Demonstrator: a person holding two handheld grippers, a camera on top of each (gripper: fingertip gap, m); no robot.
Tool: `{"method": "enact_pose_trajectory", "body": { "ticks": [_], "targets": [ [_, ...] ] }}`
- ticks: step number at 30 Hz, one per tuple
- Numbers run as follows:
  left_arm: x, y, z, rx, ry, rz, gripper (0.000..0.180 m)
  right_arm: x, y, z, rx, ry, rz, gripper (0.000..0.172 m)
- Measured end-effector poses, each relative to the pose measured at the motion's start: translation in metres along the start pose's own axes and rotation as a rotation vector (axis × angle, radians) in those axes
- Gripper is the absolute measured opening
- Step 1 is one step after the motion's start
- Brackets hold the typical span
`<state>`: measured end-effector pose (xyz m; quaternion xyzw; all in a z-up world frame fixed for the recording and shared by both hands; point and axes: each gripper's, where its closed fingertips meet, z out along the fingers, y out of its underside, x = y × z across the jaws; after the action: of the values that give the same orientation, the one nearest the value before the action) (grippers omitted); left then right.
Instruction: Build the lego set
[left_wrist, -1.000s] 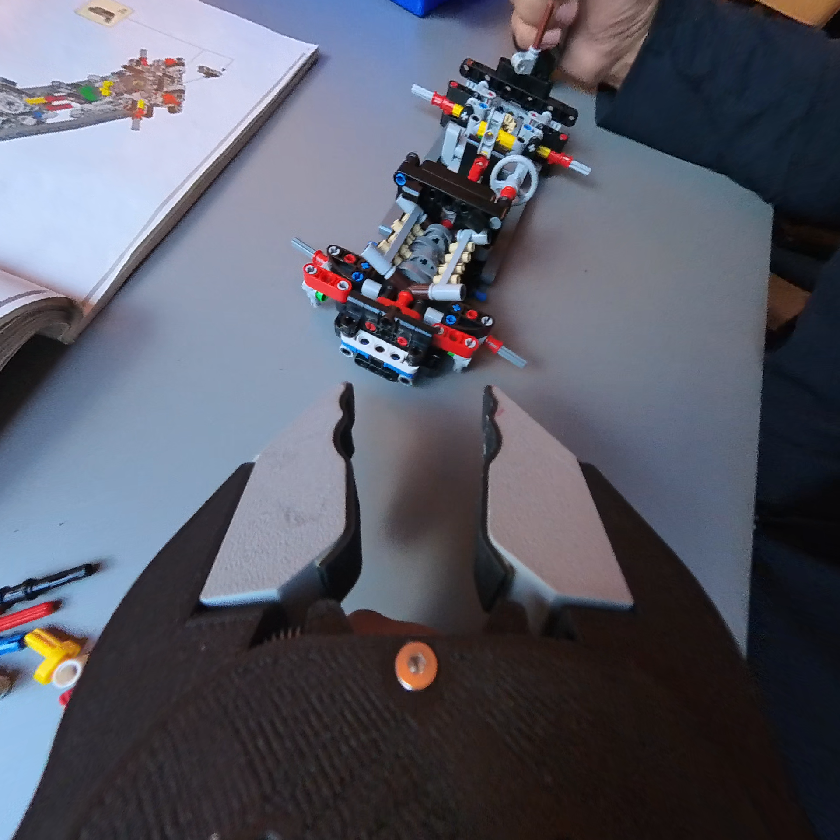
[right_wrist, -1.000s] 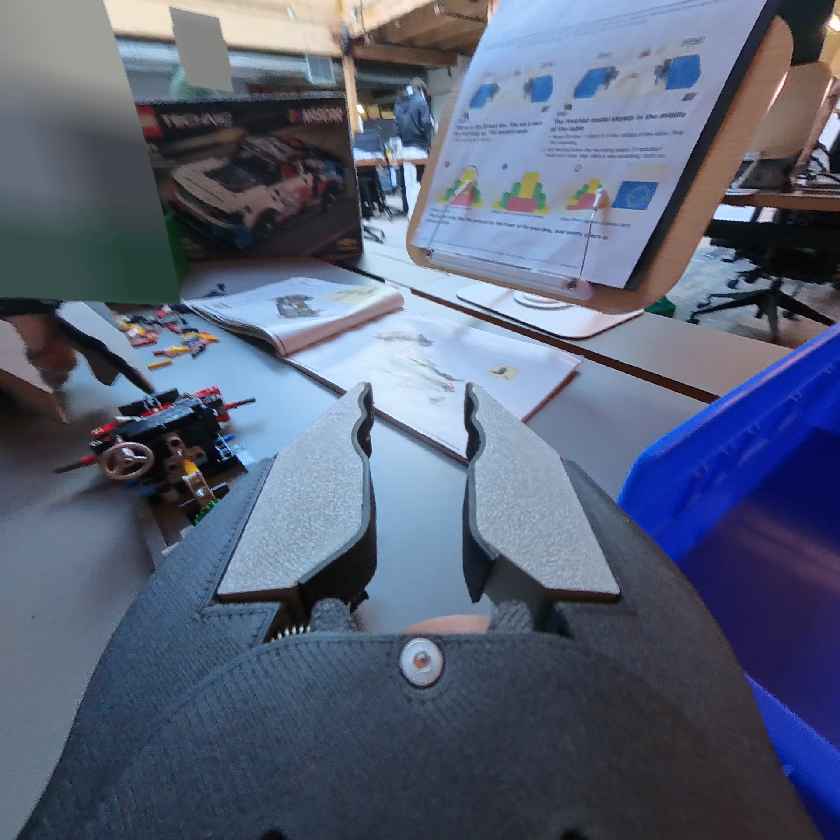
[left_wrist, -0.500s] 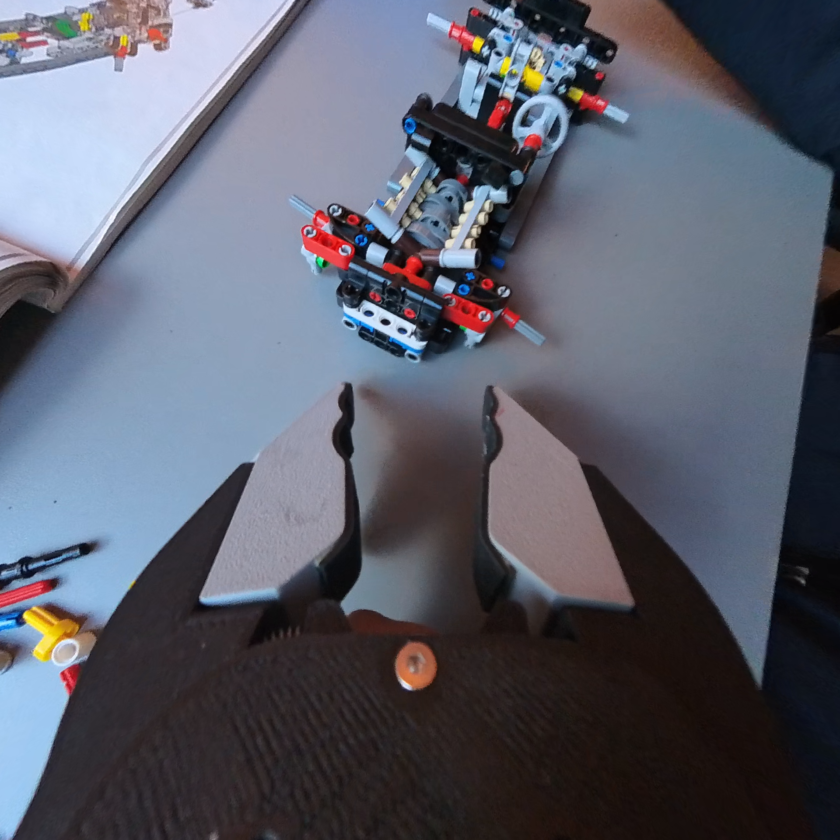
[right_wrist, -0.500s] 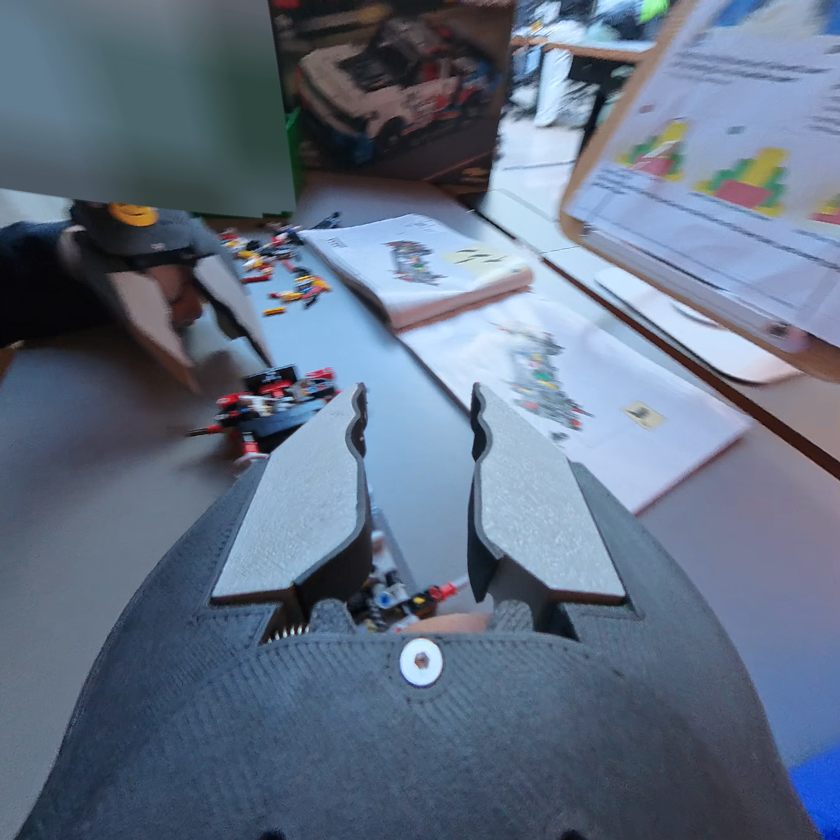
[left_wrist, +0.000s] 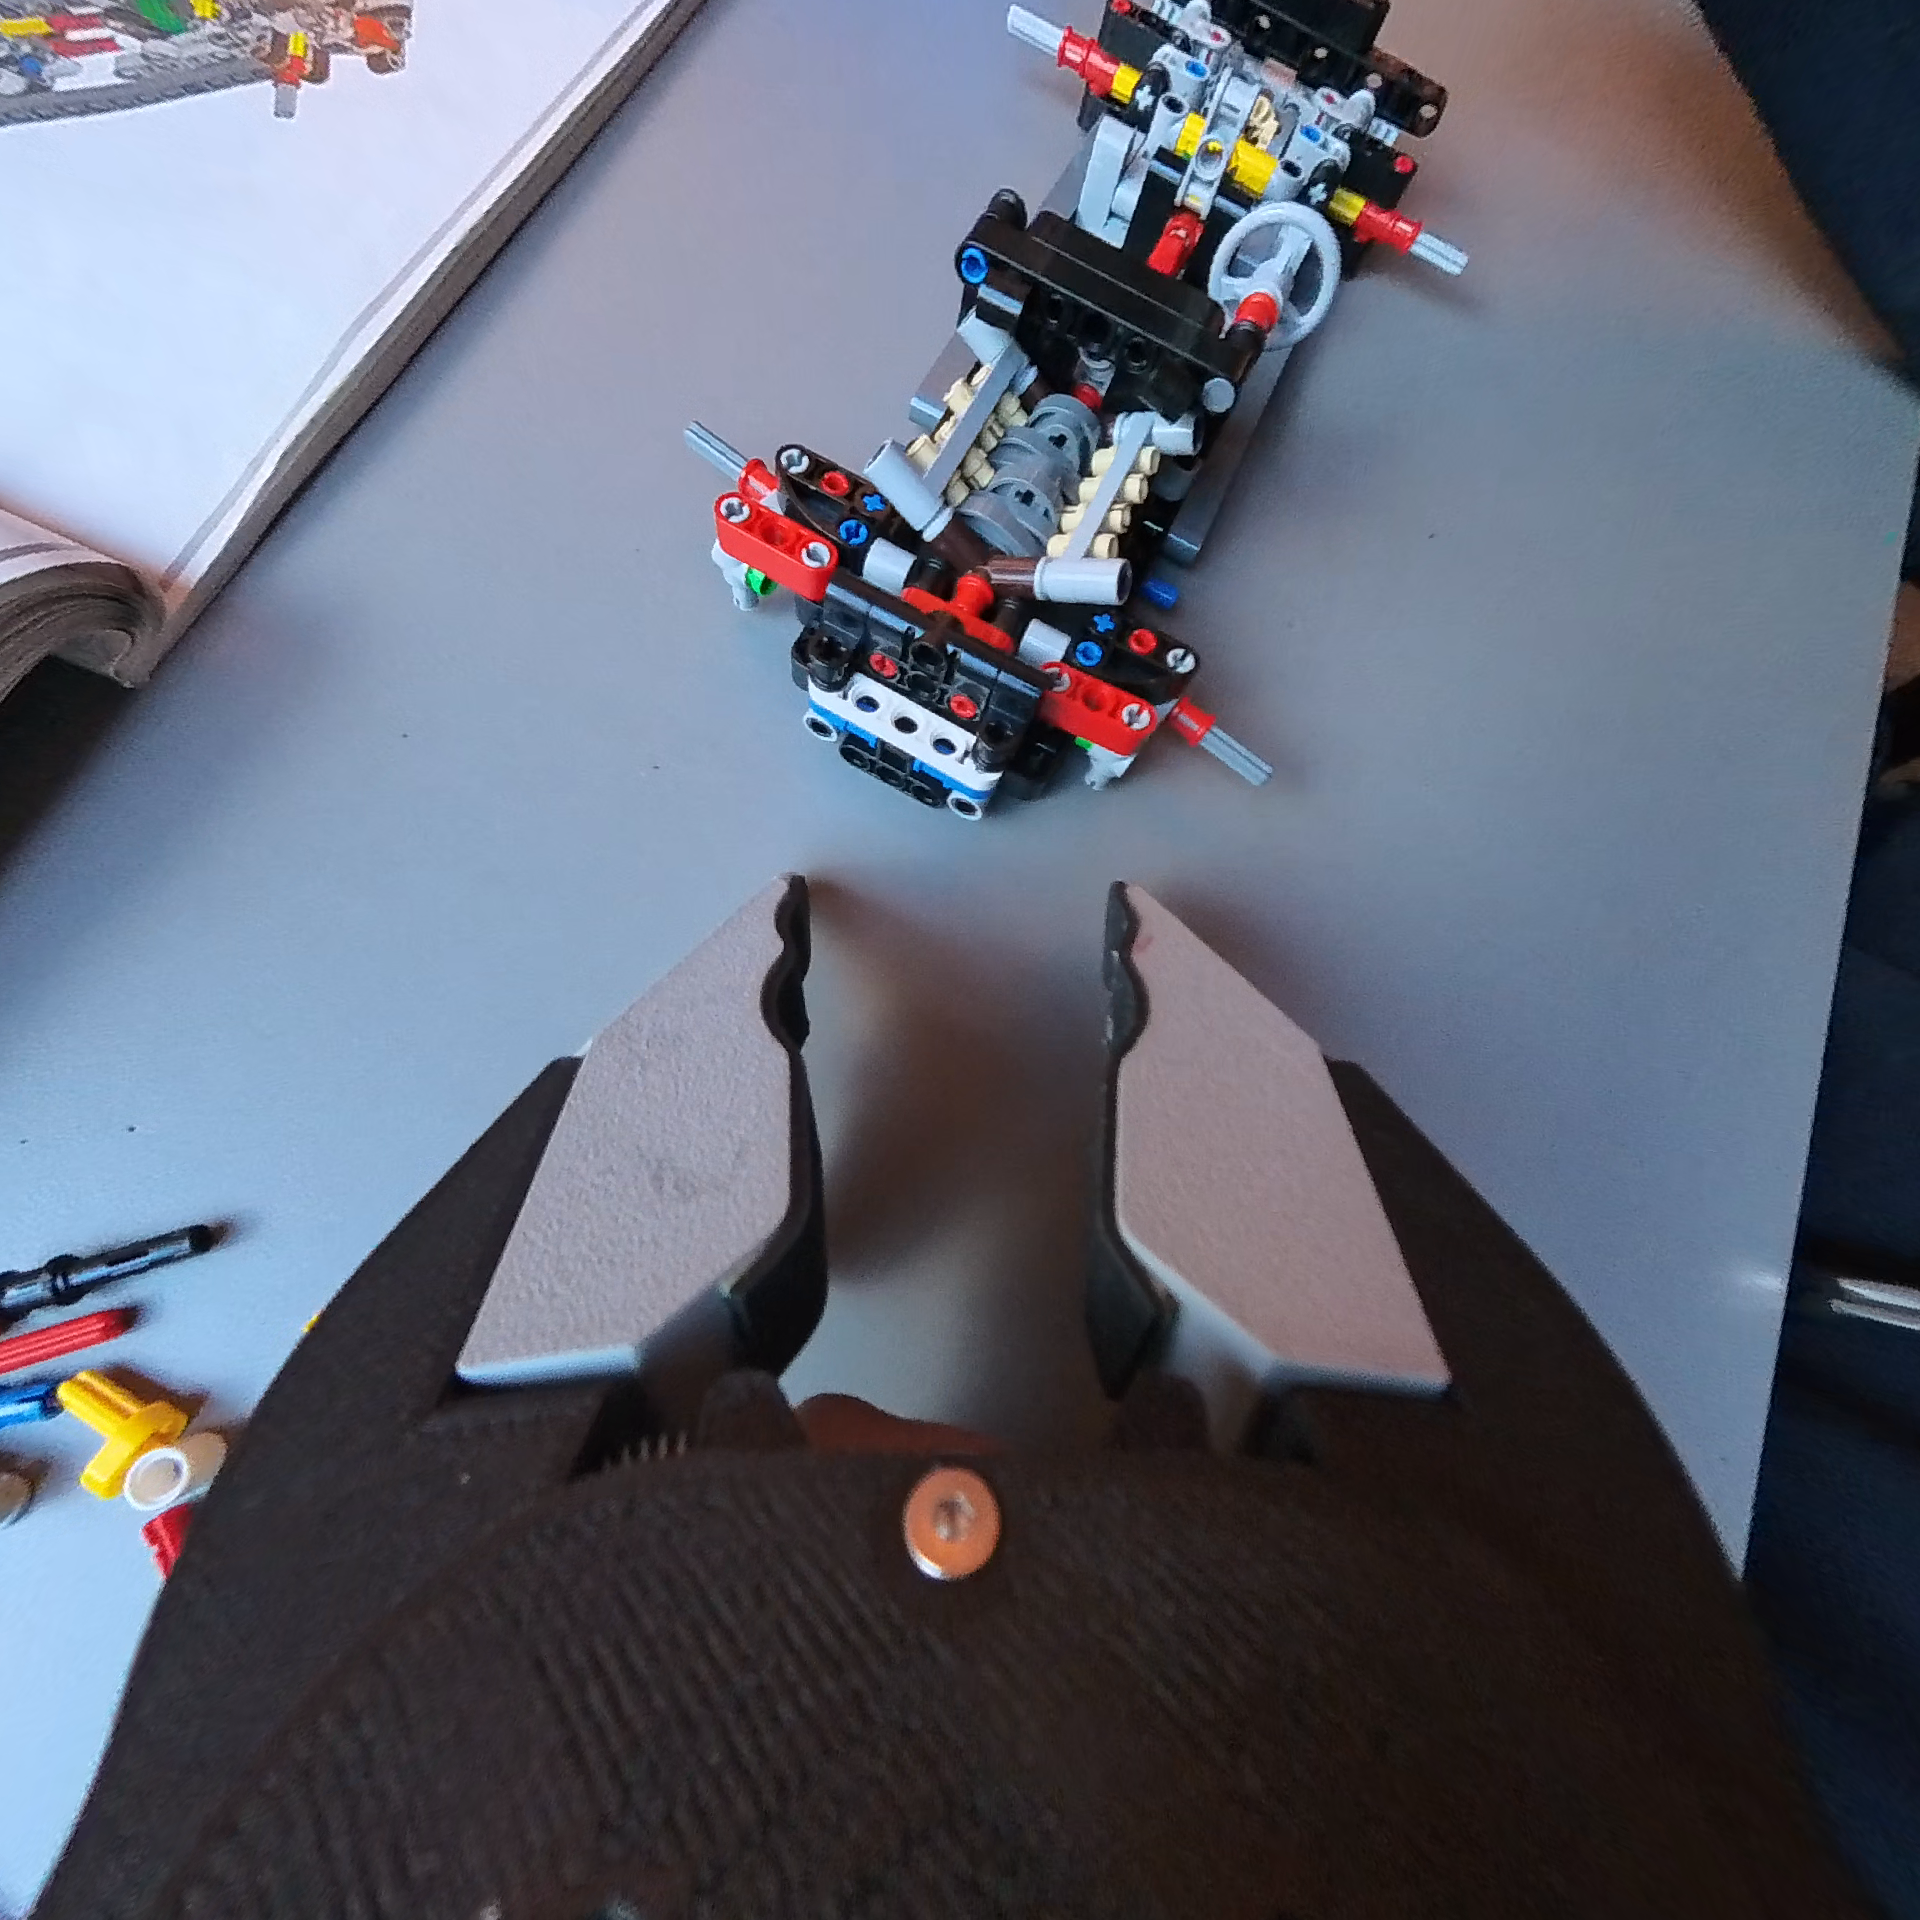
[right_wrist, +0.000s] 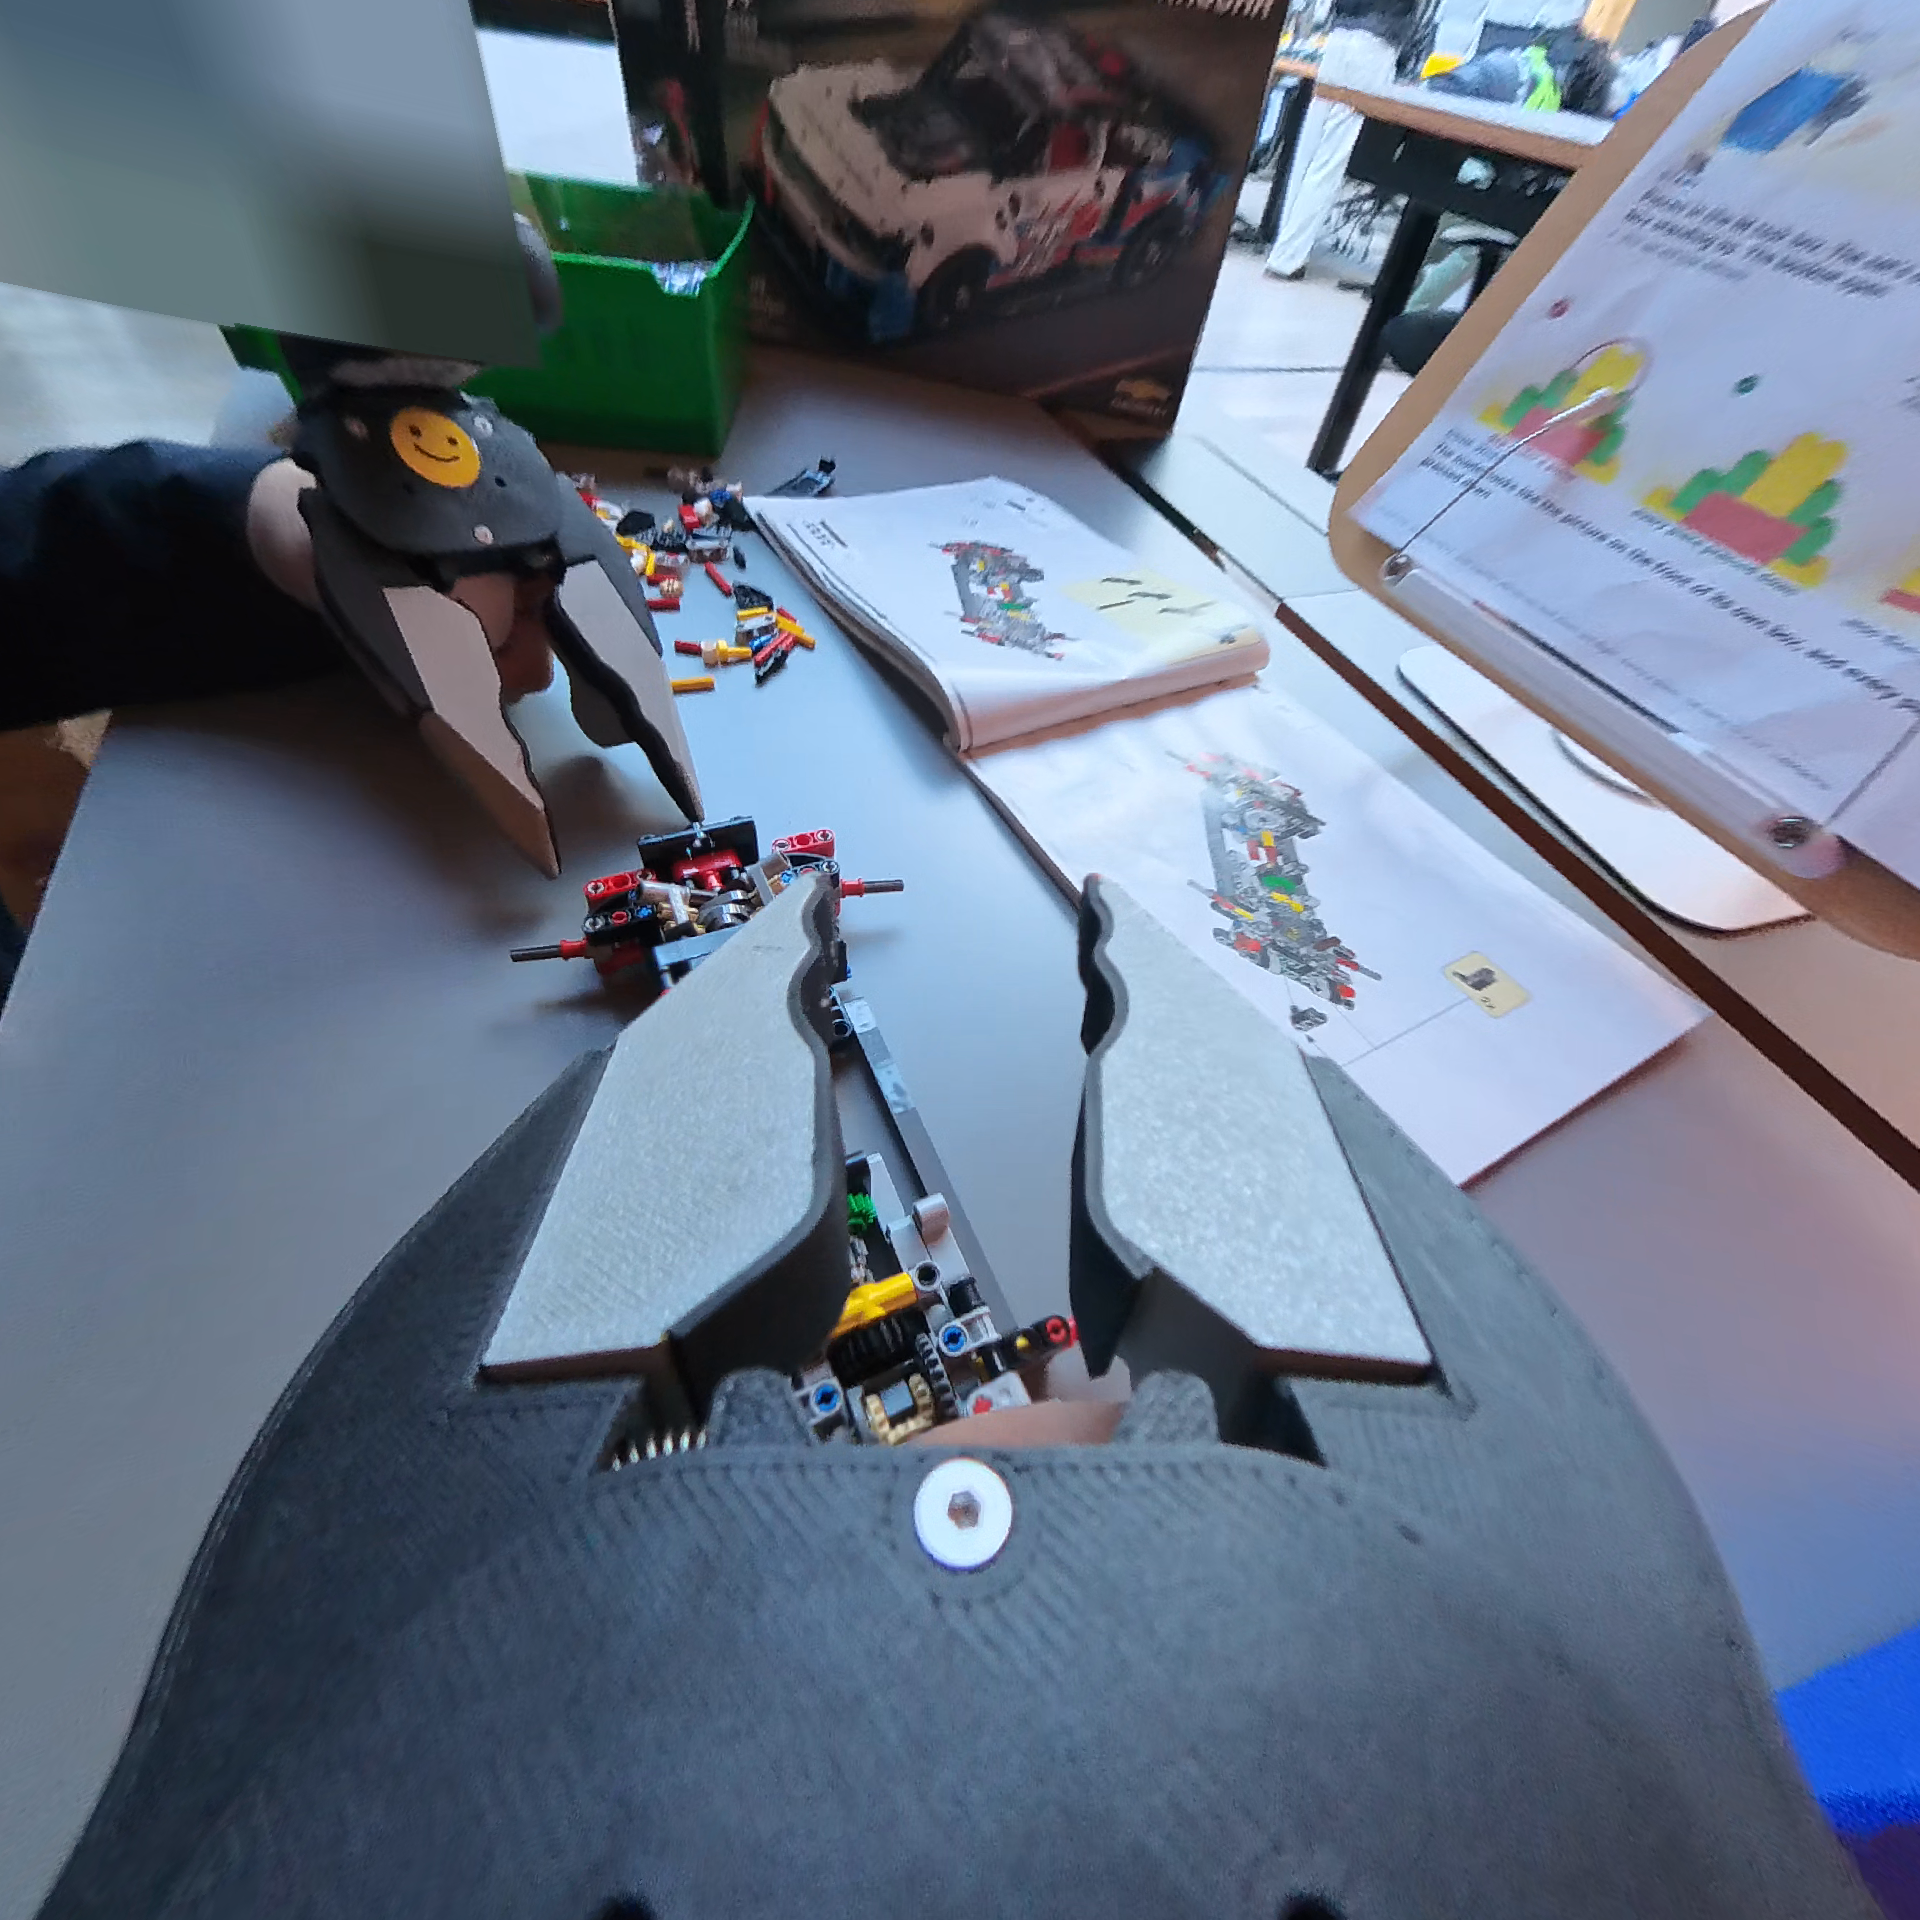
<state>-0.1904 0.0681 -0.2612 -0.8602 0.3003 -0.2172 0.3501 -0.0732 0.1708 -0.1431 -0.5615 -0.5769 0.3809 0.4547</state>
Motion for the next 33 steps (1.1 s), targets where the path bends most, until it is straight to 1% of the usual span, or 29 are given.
{"method": "enact_pose_trajectory", "body": {
  "ticks": [7,10,18,23,33],
  "targets": [
    [-0.005,-0.005,-0.003,0.031,-0.021,-0.002,0.053,0.004,0.001,-0.011,0.019,0.026,-0.008,0.043],
    [-0.012,-0.011,-0.006,0.069,-0.047,-0.005,0.05,0.012,-0.001,-0.017,0.058,0.043,0.002,0.042],
    [-0.03,-0.025,-0.016,0.175,-0.124,-0.03,0.046,0.033,0.008,-0.026,0.142,0.094,0.047,0.038],
    [-0.035,-0.026,-0.018,0.195,-0.107,-0.086,0.046,0.035,0.017,-0.026,0.137,0.096,0.056,0.036],
    [-0.04,-0.026,-0.02,0.201,-0.129,-0.087,0.046,0.022,0.019,-0.015,0.132,0.036,0.06,0.035]
  ]
}}
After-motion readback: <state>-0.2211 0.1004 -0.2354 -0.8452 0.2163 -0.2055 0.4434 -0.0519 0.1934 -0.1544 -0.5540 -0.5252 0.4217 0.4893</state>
